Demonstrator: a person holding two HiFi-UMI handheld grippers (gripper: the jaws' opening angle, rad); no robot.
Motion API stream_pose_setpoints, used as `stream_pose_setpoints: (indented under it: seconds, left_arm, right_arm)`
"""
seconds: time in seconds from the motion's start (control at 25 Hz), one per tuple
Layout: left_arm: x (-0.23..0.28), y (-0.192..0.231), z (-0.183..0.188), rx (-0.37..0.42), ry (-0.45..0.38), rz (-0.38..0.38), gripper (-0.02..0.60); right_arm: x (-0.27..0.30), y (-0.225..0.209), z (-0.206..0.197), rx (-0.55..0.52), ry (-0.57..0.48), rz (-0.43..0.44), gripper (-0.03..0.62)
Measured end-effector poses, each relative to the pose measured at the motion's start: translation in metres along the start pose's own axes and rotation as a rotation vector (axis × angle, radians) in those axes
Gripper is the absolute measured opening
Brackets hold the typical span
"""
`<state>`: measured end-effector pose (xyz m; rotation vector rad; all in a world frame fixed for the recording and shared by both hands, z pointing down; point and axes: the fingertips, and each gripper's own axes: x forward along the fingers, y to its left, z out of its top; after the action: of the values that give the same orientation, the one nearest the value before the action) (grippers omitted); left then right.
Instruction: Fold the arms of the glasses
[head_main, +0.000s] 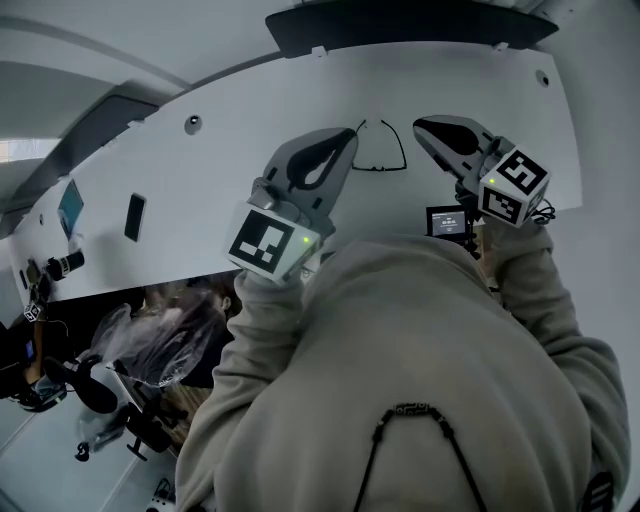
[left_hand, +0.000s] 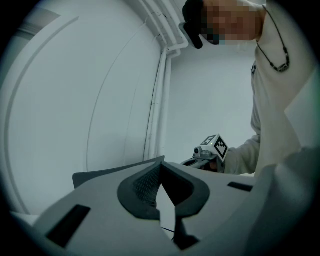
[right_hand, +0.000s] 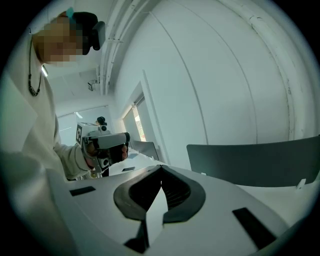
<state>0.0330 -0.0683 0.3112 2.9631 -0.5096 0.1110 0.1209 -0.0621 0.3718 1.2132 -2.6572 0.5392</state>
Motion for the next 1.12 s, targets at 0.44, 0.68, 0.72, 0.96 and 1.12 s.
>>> stream_pose_setpoints:
  seconds: [0.44,0.68,0.72,0.96,1.12]
  left_arm:
    - [-0.014,0.007,0.005,-0.017,-0.027,0.04,0.005]
    - [-0.019,0.01,-0.002,-0.021,-0.027,0.056,0.005]
    - [-0.02,0.01,-0.003,-0.027,-0.031,0.058,0.005]
    - [-0.03,0.01,-0.013,-0.043,0.01,0.088,0.005]
    - [-0.039,0.013,-0.017,-0.047,0.009,0.116,0.005]
  right_arm:
    - [0.005,0.009,0.002,-0.022,0.008,0.038,0.019]
    - [0.009,0.018,-0.018,-0.079,0.111,0.086,0.02]
    - [0.009,0.017,-0.02,-0.075,0.111,0.083,0.019]
    - [0.018,0.02,-0.037,-0.123,0.178,0.095,0.02]
    - [0.025,0.021,-0.065,-0.195,0.284,0.118,0.021]
